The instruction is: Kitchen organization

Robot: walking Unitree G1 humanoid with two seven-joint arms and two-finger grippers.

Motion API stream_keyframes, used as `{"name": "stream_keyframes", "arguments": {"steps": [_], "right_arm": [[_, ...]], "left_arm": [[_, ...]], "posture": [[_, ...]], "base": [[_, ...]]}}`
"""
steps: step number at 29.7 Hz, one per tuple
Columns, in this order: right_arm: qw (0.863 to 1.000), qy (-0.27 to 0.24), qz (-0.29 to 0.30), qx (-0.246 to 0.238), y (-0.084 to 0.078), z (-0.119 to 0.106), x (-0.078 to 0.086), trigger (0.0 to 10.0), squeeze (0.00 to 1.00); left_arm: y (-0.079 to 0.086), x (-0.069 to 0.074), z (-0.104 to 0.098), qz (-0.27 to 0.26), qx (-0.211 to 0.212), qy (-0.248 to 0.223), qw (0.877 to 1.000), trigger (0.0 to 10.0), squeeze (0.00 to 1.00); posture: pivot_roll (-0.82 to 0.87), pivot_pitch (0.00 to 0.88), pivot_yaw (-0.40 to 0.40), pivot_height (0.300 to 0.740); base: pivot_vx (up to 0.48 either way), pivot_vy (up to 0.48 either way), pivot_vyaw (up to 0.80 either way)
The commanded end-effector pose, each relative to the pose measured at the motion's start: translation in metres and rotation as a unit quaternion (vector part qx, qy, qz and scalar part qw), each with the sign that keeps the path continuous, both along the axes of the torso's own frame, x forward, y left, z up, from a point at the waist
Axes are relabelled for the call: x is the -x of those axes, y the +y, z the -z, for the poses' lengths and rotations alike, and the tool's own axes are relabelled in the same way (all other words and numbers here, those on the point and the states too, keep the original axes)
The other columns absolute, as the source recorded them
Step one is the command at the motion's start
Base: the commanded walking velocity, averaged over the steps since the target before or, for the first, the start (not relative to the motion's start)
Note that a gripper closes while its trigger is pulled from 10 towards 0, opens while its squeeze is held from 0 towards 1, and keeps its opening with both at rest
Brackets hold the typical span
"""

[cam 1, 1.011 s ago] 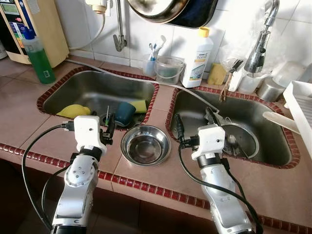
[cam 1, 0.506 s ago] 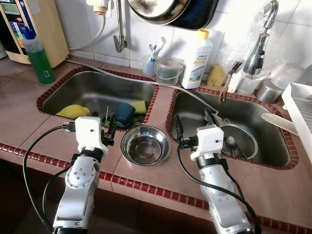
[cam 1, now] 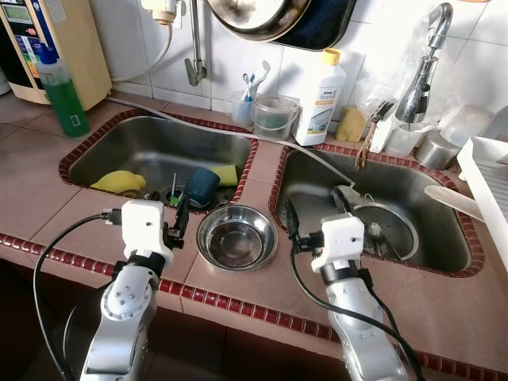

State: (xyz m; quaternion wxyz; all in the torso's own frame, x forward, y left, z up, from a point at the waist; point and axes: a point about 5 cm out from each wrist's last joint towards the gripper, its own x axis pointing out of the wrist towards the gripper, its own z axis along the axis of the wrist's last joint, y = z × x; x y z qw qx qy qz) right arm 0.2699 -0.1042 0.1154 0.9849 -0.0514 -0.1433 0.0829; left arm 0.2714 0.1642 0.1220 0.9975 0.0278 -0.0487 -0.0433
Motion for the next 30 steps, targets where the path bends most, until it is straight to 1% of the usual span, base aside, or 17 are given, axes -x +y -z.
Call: {"name": "stream_keyframes", "arguments": {"steps": [1, 4, 7, 10, 13, 17, 18, 20, 24, 28, 30], "right_arm": [[1.0, -0.008, 0.005, -0.002, -0.006, -0.004, 0.002, 10.0, 0.0], [1.0, -0.002, 0.007, -0.003, -0.008, -0.002, 0.003, 10.0, 0.0], [1.0, 0.002, 0.007, 0.001, -0.012, 0.0, 0.005, 10.0, 0.0], [1.0, 0.004, 0.011, 0.002, -0.015, 0.001, 0.007, 10.0, 0.0], [1.0, 0.008, 0.018, 0.005, -0.018, 0.003, 0.007, 10.0, 0.0], [1.0, 0.008, 0.019, 0.002, -0.016, 0.002, 0.004, 10.0, 0.0], [1.0, 0.005, 0.02, 0.0, -0.016, 0.001, 0.003, 10.0, 0.0], [1.0, 0.005, 0.018, -0.002, -0.015, 0.001, 0.003, 10.0, 0.0], [1.0, 0.003, 0.014, 0.002, -0.016, 0.0, 0.001, 10.0, 0.0], [1.0, 0.004, 0.005, 0.012, -0.016, 0.001, -0.001, 10.0, 0.0], [1.0, 0.0, 0.004, 0.013, -0.017, -0.001, -0.003, 10.0, 0.0]], "left_arm": [[-0.002, 0.003, -0.005, 0.008, -0.002, -0.012, 1.0, 10.0, 0.0], [-0.003, 0.004, -0.003, 0.012, -0.002, -0.01, 1.0, 10.0, 0.0], [0.002, 0.006, -0.002, 0.007, -0.006, -0.01, 1.0, 10.0, 0.0], [0.007, 0.007, -0.001, -0.009, 0.009, -0.01, 1.0, 10.0, 0.0], [0.009, 0.008, 0.001, -0.026, 0.038, -0.006, 0.999, 10.0, 0.0], [0.01, 0.01, 0.005, -0.035, 0.036, 0.004, 0.999, 10.0, 0.0], [0.01, 0.01, 0.005, -0.028, 0.043, 0.006, 0.999, 10.0, 0.0], [0.01, 0.01, 0.004, -0.026, 0.042, 0.004, 0.999, 10.0, 0.0], [0.016, 0.007, 0.002, -0.029, 0.038, -0.001, 0.999, 10.0, 0.0], [0.016, 0.003, -0.002, -0.023, 0.01, -0.01, 1.0, 10.0, 0.0], [0.014, 0.001, -0.002, -0.024, 0.009, -0.01, 1.0, 10.0, 0.0]], "posture": [[-0.14, 0.0, -0.059, 0.732], [-0.14, 0.0, -0.066, 0.732], [-0.14, 0.0, -0.064, 0.732], [-0.14, 0.0, -0.064, 0.732], [-0.14, 0.0, -0.062, 0.732], [-0.14, 0.0, -0.061, 0.732], [-0.14, 0.0, -0.061, 0.732], [-0.13, 0.0, -0.063, 0.732], [-0.13, 0.0, -0.063, 0.732], [-0.12, 0.0, -0.065, 0.732], [-0.13, 0.0, -0.061, 0.732]], "base": [[0.0, 0.0, 0.0], [0.0, 0.0, 0.0], [0.0, 0.0, 0.0], [0.0, 0.0, 0.0], [0.0, 0.0, 0.0], [0.0, 0.0, 0.0], [0.0, 0.0, 0.0], [0.0, 0.0, 0.0], [0.0, 0.0, 0.0], [0.0, 0.0, 0.0], [0.0, 0.0, 0.0]]}}
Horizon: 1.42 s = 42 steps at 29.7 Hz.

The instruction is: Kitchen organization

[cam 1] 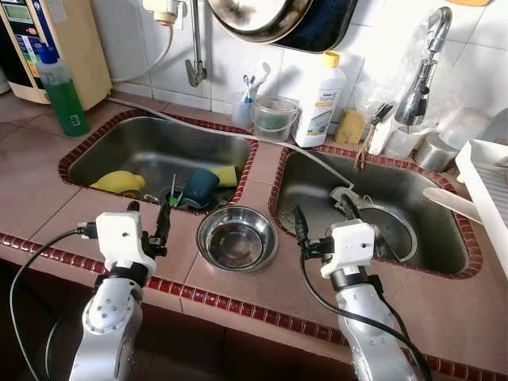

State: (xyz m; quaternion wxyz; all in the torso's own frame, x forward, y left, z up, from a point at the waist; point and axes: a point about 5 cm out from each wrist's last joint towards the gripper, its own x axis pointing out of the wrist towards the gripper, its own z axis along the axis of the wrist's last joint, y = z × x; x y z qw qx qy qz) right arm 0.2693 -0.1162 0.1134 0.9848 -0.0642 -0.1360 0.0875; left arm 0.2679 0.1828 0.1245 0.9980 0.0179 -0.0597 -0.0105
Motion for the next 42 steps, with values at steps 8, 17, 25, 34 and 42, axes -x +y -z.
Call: {"name": "stream_keyframes", "arguments": {"steps": [8, 17, 25, 34, 42], "right_arm": [[1.0, -0.008, 0.002, 0.003, -0.006, -0.002, -0.004, 10.0, 0.0], [1.0, -0.013, -0.003, 0.001, -0.004, -0.004, -0.005, 10.0, 0.0], [1.0, -0.01, -0.004, 0.002, -0.005, -0.003, -0.004, 10.0, 0.0], [1.0, 0.003, -0.03, -0.009, -0.001, -0.004, 0.001, 10.0, 0.0], [0.996, 0.037, -0.069, -0.039, 0.006, -0.001, 0.006, 10.0, 0.0]], "left_arm": [[-0.015, -0.001, 0.009, 0.011, -0.002, 0.009, 1.0, 10.0, 0.0], [-0.019, -0.001, 0.008, 0.023, 0.007, 0.007, 1.0, 10.0, 0.0], [-0.018, 0.001, 0.009, 0.023, 0.0, 0.009, 1.0, 10.0, 0.0], [-0.02, 0.009, 0.007, 0.046, -0.002, 0.009, 0.999, 10.0, 0.0], [-0.025, 0.024, -0.002, 0.087, -0.031, -0.005, 0.996, 10.0, 0.0]], "posture": [[-0.13, 0.0, -0.055, 0.732], [-0.13, 0.0, -0.064, 0.732], [-0.13, 0.0, -0.069, 0.732], [-0.12, 0.0, -0.1, 0.732], [-0.09, 0.0, -0.127, 0.732]], "base": [[0.0, 0.0, 0.0], [0.0, 0.0, 0.0], [0.0, 0.0, 0.0], [0.0, 0.0, 0.0], [0.0, 0.0, 0.0]]}}
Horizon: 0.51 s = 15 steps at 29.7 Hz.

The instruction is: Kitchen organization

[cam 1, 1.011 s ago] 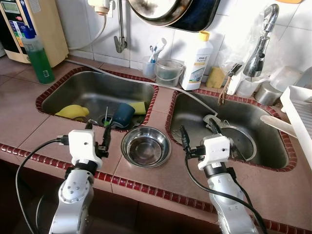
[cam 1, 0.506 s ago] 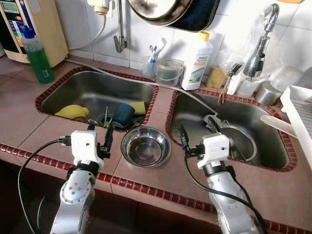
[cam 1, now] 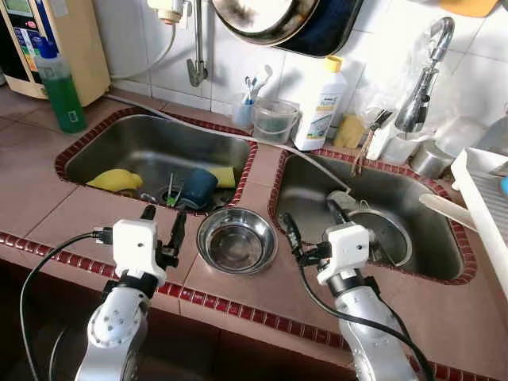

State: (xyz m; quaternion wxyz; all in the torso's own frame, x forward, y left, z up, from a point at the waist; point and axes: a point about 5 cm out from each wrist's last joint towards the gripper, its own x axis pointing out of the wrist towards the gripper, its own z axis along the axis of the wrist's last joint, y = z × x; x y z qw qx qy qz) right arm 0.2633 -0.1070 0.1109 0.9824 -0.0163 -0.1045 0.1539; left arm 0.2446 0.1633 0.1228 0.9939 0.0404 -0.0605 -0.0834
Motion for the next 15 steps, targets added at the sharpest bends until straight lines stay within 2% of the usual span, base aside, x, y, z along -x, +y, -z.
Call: {"name": "stream_keyframes", "arguments": {"steps": [1, 3, 8, 9, 15], "right_arm": [[1.0, 0.002, -0.001, -0.008, -0.003, -0.004, 0.0, 10.0, 0.0], [1.0, 0.013, -0.01, -0.023, -0.003, -0.008, 0.0, 10.0, 0.0], [0.999, 0.027, -0.019, -0.037, -0.004, -0.011, -0.001, 10.0, 0.0], [0.999, 0.027, -0.019, -0.037, -0.004, -0.011, -0.001, 10.0, 0.0], [0.998, 0.034, -0.03, -0.05, -0.001, -0.016, -0.001, 10.0, 0.0]], "left_arm": [[-0.007, 0.002, -0.007, 0.024, -0.014, -0.01, 1.0, 10.0, 0.0], [-0.012, 0.006, -0.018, 0.054, -0.022, -0.02, 0.998, 10.0, 0.0], [-0.016, 0.014, -0.03, 0.08, -0.03, -0.027, 0.996, 10.0, 0.0], [-0.016, 0.014, -0.03, 0.08, -0.03, -0.027, 0.996, 10.0, 0.0], [-0.027, 0.037, -0.029, 0.155, -0.058, -0.015, 0.986, 10.0, 0.0]], "posture": [[-0.09, 0.0, -0.132, 0.732], [-0.08, 0.003, -0.142, 0.732], [-0.07, 0.026, -0.143, 0.732], [-0.07, 0.026, -0.143, 0.732], [-0.05, 0.037, -0.142, 0.732]], "base": [[0.0, 0.0, 0.0], [0.0, 0.0, 0.0], [0.0, 0.0, 0.0], [0.0, 0.0, 0.0], [0.0, 0.0, 0.0]]}}
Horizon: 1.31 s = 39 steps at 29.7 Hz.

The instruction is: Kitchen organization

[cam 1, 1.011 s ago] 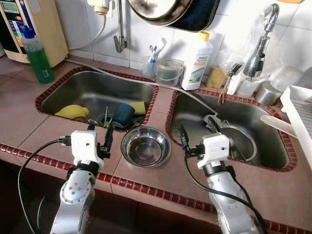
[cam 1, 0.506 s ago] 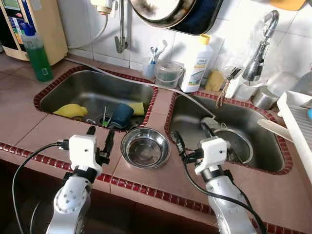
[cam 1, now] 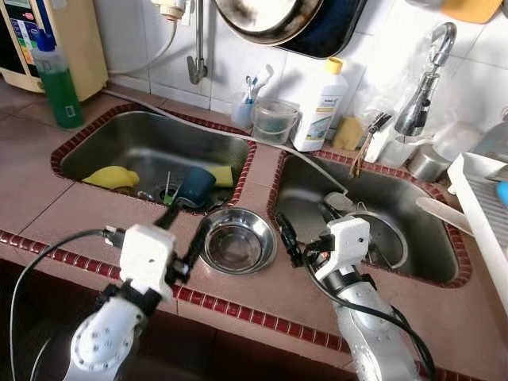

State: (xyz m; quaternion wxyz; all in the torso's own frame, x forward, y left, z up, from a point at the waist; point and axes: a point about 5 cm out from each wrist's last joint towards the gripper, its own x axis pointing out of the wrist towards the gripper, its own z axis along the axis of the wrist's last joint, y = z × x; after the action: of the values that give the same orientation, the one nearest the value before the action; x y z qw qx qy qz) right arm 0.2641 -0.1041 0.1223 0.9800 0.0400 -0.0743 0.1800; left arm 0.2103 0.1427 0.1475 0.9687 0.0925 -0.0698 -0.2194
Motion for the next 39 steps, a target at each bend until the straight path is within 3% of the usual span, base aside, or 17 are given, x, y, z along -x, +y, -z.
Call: {"name": "stream_keyframes", "arguments": {"steps": [1, 16, 21, 32, 39], "right_arm": [[1.0, -0.003, 0.001, -0.006, -0.004, -0.006, 0.0, 10.0, 0.0], [0.999, 0.036, -0.024, -0.018, -0.002, -0.009, 0.0, 10.0, 0.0], [0.997, 0.074, -0.038, 0.008, -0.001, -0.003, -0.011, 10.0, 0.0], [0.988, 0.132, -0.073, -0.023, 0.005, 0.004, -0.028, 10.0, 0.0], [0.986, 0.141, -0.084, -0.031, 0.008, 0.003, -0.034, 10.0, 0.0]], "left_arm": [[-0.008, 0.009, -0.002, 0.044, -0.004, -0.001, 0.999, 10.0, 0.0], [-0.009, 0.028, 0.001, 0.093, -0.018, 0.02, 0.995, 10.0, 0.0], [-0.013, 0.034, -0.005, 0.09, -0.003, 0.018, 0.996, 10.0, 0.0], [-0.016, 0.04, -0.013, 0.075, 0.009, 0.013, 0.997, 10.0, 0.0], [-0.018, 0.039, -0.016, 0.072, 0.013, 0.01, 0.997, 10.0, 0.0]], "posture": [[-0.05, 0.037, -0.142, 0.732], [-0.05, 0.07, -0.139, 0.732], [-0.04, 0.098, -0.152, 0.732], [-0.01, 0.136, -0.173, 0.732], [-0.01, 0.142, -0.17, 0.732]], "base": [[0.0, 0.0, 0.0], [0.0, 0.0, 0.0], [0.0, 0.0, 0.0], [0.0, 0.0, 0.0], [0.0, 0.0, 0.0]]}}
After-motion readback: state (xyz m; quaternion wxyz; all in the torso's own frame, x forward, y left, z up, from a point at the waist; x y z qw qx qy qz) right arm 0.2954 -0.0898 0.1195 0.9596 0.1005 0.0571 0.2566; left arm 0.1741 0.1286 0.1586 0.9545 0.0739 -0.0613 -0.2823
